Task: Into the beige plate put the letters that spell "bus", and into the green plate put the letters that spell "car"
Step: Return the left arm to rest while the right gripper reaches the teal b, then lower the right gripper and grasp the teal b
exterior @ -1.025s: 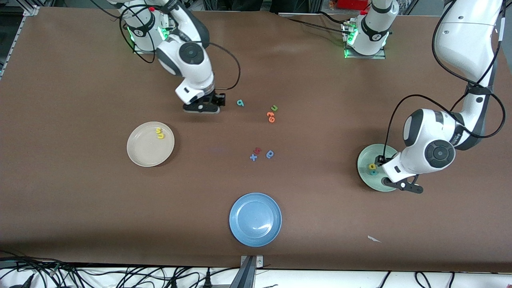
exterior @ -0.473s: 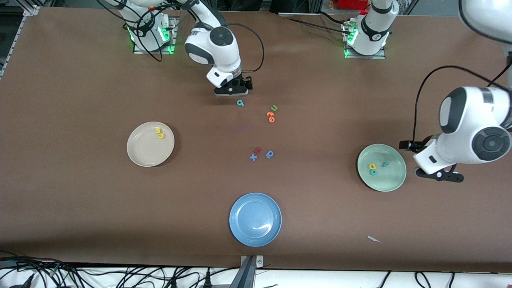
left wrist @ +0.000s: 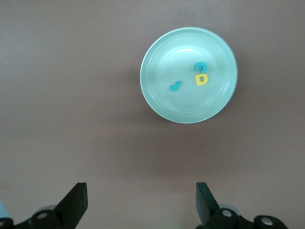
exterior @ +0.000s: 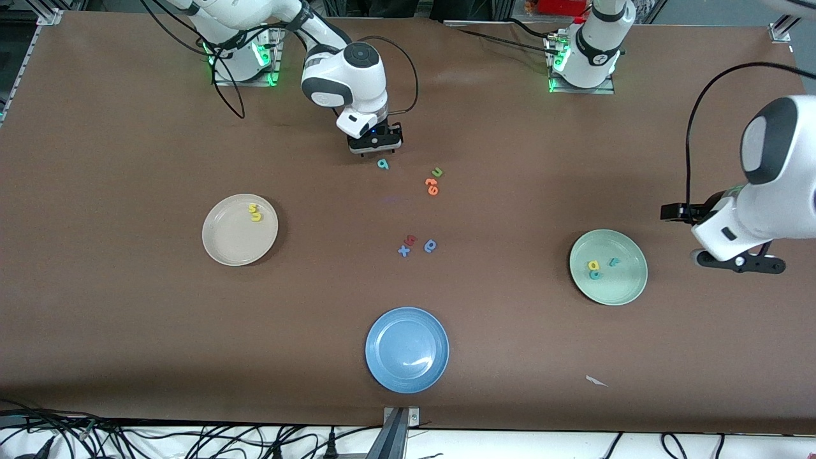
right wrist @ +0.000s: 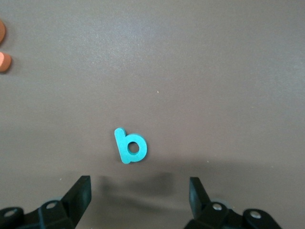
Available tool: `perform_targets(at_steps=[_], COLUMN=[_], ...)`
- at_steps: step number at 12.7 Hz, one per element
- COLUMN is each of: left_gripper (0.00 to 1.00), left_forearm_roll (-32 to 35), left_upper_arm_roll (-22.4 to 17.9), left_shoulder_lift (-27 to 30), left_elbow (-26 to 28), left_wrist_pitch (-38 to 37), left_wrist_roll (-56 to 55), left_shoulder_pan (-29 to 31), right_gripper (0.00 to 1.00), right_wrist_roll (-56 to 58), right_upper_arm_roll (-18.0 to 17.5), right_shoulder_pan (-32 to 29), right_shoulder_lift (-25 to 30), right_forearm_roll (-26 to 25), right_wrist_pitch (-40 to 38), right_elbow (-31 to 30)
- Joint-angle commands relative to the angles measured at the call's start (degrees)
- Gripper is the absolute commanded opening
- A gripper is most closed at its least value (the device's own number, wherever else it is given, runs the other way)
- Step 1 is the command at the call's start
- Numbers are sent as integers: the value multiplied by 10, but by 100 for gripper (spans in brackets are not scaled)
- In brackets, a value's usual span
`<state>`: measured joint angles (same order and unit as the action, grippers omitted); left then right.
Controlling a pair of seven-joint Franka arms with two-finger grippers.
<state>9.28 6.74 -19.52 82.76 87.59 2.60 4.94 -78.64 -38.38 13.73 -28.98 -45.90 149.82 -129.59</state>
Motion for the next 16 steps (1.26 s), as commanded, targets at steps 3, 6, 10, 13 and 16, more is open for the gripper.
perform_targets(at_steps=[3, 6, 10, 13, 16], left_gripper=[100, 100, 100, 100, 100], left_forearm_roll=[-50, -51, -77, -78, -81], left_upper_arm_roll=[-57, -67, -66, -66, -66], left_shoulder_lift=[116, 148, 148, 148, 147], left_elbow=[28, 93, 84, 84, 83], left_wrist_pitch=[22, 87, 87, 87, 87], left_wrist_roll=[-3, -3, 6, 6, 6], left_shoulder_pan=[-34, -48, -24, -23, -23], right_gripper=[91, 90, 84, 84, 81], right_wrist_roll=[-22, -47, -46, -45, -46], right_upper_arm_roll=[15, 25, 39, 39, 39], right_shoulder_pan=[17, 19, 20, 21, 22], right_shoulder_lift=[-46, -60, -63, -62, -60], right_forearm_roll=[-39, -80, -88, -86, -87], right_wrist_pitch=[6, 6, 25, 23, 23], right_elbow=[35, 39, 40, 57, 57])
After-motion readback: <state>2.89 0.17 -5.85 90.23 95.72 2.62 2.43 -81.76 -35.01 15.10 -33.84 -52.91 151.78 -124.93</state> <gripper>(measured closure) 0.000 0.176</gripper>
